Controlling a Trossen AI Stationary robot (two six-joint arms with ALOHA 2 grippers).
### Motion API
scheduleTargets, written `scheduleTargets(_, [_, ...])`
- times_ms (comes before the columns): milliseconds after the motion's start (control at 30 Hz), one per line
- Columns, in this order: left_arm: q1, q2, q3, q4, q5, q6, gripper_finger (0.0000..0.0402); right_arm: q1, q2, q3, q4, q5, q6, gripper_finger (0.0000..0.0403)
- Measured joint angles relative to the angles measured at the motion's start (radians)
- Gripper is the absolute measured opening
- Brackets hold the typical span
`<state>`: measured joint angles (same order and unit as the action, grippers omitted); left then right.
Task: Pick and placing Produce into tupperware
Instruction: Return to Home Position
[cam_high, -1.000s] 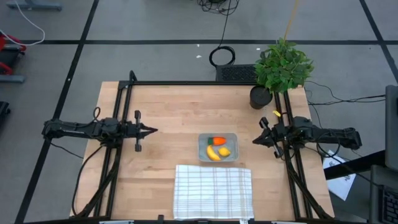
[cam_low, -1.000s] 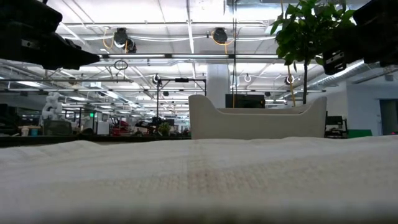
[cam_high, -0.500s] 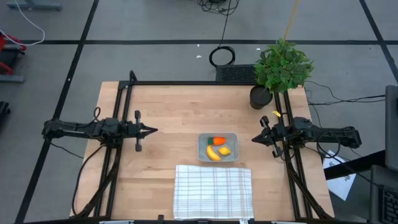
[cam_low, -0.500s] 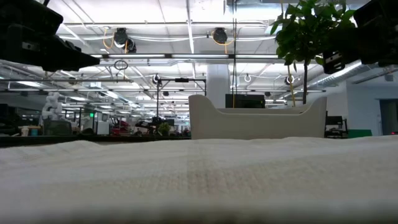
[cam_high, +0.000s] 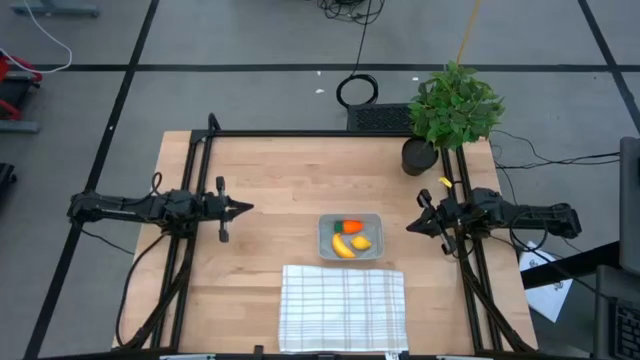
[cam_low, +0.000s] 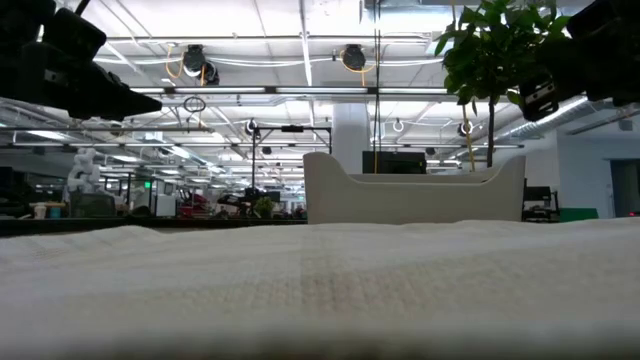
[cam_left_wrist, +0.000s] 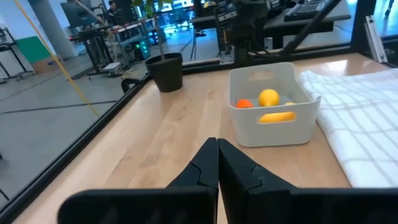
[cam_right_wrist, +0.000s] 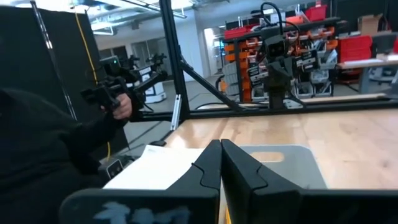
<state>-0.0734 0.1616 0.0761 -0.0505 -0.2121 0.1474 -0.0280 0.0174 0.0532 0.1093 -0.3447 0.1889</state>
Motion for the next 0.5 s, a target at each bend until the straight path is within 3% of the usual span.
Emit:
scheduleTargets(367, [0.000, 0.000, 0.000, 0.000, -0.006, -0.015, 0.0004, 0.000, 0.000, 0.000, -0.009, 0.001, 0.022, 0.0000])
scheduleTargets(500, [0.000, 0.000, 0.000, 0.000, -0.007, -0.015, 0.0006, 0.008, 0.000, 0.000, -0.009, -0.064, -0.031, 0.0000])
